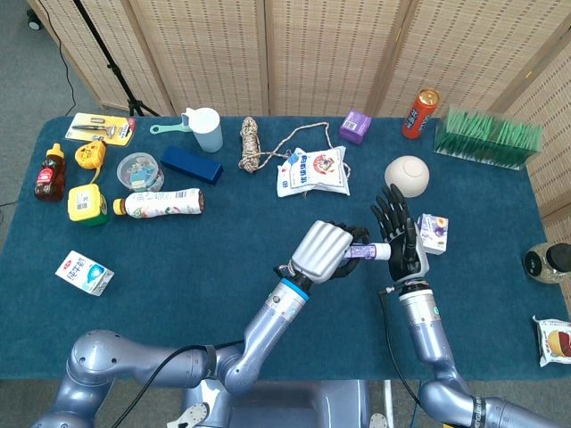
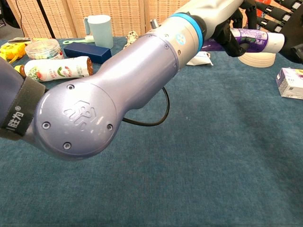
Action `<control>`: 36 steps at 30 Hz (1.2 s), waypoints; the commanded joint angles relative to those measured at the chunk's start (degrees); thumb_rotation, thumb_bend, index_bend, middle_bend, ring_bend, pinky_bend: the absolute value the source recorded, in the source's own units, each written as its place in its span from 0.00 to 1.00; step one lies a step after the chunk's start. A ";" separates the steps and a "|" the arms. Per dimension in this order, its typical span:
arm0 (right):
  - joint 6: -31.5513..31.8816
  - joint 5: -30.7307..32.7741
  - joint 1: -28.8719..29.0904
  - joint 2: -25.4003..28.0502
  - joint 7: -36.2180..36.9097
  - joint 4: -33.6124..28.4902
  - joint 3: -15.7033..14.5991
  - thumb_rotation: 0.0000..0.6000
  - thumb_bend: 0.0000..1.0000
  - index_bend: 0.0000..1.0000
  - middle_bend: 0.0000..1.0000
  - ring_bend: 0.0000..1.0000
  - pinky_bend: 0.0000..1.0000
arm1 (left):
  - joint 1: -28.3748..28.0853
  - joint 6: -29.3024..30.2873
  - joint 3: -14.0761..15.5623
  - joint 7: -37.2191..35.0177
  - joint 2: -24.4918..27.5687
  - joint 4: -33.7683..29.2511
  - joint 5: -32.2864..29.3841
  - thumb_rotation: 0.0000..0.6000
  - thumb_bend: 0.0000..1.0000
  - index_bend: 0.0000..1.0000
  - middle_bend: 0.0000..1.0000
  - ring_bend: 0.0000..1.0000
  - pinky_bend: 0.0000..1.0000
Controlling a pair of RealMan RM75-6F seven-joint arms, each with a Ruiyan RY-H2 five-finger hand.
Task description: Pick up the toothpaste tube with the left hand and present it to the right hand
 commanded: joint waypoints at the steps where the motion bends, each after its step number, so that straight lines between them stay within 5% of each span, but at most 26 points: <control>1: -0.08 0.01 -0.04 -0.01 0.41 -0.05 0.12 0.32 0.00 0.00 0.00 0.00 0.00 | 0.04 0.02 0.00 -0.04 -0.12 0.14 0.20 1.00 0.57 0.70 0.57 0.56 0.59; 36: -0.62 0.00 -0.35 0.37 3.57 -0.47 1.04 0.32 0.00 0.00 0.00 0.00 0.00 | 1.14 0.57 -0.75 -2.25 -1.55 1.36 2.77 1.00 0.57 0.71 0.58 0.57 0.59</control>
